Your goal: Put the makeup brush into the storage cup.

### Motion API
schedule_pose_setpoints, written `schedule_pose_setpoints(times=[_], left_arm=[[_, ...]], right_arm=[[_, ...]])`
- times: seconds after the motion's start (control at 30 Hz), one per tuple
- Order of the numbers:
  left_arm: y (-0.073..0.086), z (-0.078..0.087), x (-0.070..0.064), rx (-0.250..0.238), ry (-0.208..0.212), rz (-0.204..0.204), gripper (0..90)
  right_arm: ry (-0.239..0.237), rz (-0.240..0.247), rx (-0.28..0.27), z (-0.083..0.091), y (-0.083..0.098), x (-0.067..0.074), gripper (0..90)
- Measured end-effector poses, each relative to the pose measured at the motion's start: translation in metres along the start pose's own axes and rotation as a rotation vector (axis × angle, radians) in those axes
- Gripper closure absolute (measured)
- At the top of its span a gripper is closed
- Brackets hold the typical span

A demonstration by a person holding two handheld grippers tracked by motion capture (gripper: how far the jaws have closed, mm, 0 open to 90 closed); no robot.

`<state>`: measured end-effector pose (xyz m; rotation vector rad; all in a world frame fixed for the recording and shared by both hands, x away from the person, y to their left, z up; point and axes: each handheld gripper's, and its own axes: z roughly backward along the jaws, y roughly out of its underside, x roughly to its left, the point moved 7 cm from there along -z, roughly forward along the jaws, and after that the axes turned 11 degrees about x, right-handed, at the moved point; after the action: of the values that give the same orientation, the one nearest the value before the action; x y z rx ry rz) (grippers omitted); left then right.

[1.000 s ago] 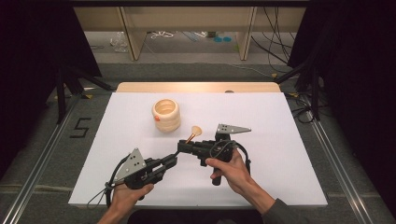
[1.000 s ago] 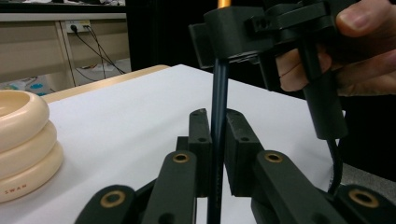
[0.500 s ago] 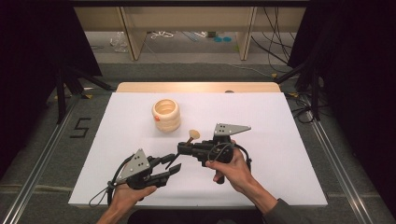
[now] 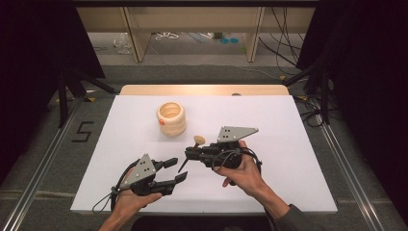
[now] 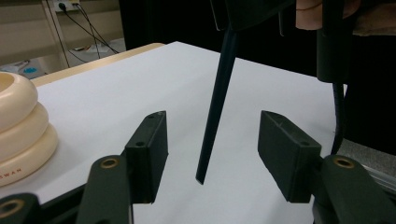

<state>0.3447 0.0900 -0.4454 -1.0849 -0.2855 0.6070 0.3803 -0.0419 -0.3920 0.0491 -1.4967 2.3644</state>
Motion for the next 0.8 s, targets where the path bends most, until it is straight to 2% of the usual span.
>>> schedule_pose_setpoints(times=[0.17, 0.33, 0.4, 0.47, 0.53, 0.7, 0.8], left_arm=[[0.001, -0.001, -0.001, 0.008, 0.008, 0.01, 41.4], [0.001, -0.002, -0.003, 0.023, 0.02, 0.004, 38.6], [0.002, -0.004, -0.005, 0.026, 0.029, 0.028, 36.4], [0.001, -0.005, -0.005, 0.022, 0.035, 0.018, 35.2], [0.002, -0.005, -0.006, 0.03, 0.033, 0.032, 34.4], [0.002, -0.005, -0.007, 0.031, 0.05, 0.006, 38.5], [0.002, -0.005, -0.008, 0.033, 0.056, 0.006, 42.4]], right_arm=[[0.018, 0.018, 0.034, -0.002, 0.003, 0.0, 83.6], [0.015, 0.044, 0.082, -0.005, 0.005, 0.003, 83.6], [0.013, 0.057, 0.092, -0.006, 0.006, 0.005, 83.6], [0.012, 0.055, 0.095, -0.008, 0.007, 0.006, 83.6], [0.004, 0.057, 0.116, -0.007, 0.008, 0.007, 83.6], [-0.006, 0.066, 0.134, -0.01, 0.01, 0.009, 83.6], [-0.009, 0.073, 0.144, -0.012, 0.011, 0.011, 83.5]])
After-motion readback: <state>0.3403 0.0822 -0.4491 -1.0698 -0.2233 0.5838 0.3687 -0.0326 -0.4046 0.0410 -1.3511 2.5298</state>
